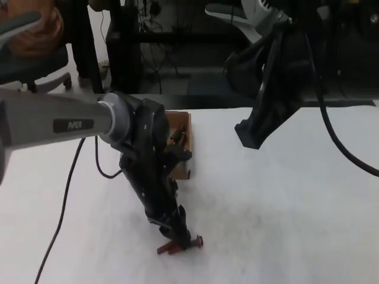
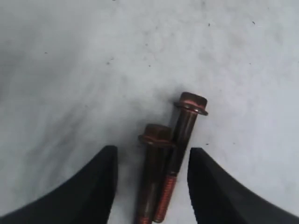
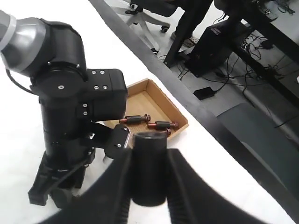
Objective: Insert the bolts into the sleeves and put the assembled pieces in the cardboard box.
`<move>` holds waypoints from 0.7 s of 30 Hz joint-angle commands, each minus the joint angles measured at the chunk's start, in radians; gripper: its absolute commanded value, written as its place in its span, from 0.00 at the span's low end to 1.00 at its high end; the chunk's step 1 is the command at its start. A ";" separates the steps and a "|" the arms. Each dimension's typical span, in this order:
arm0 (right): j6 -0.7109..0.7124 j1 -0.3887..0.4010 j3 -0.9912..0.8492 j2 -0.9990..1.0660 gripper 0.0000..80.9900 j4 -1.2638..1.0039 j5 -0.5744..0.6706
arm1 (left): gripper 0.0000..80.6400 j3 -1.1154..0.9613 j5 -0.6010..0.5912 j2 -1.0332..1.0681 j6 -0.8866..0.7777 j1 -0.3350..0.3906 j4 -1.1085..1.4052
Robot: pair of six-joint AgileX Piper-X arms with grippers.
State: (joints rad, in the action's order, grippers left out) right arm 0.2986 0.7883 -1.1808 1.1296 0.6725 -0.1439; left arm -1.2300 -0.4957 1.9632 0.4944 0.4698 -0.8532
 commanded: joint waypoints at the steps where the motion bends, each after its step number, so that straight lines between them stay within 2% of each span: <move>1: -0.007 -0.004 -0.004 -0.009 0.01 -0.010 0.015 | 0.59 0.015 0.213 0.048 0.001 -0.030 0.073; 9: -0.009 -0.004 -0.004 -0.009 0.01 -0.014 0.030 | 0.59 0.015 0.217 0.048 0.004 -0.028 0.078; 13: -0.009 -0.004 -0.004 -0.009 0.01 -0.027 0.030 | 0.59 0.015 0.256 0.048 -0.061 -0.020 0.078; 17: -0.009 -0.004 -0.004 -0.009 0.01 -0.052 0.030 | 0.59 0.015 0.322 0.048 -0.062 0.023 0.068; 21: 0.000 -0.004 -0.004 -0.009 0.01 -0.064 0.030 | 0.59 0.015 0.338 0.048 -0.061 0.086 0.086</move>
State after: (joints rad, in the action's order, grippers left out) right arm 0.2986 0.7883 -1.1808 1.1296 0.6315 -0.1235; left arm -1.2324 -0.3266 1.9578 0.4323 0.5320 -0.8139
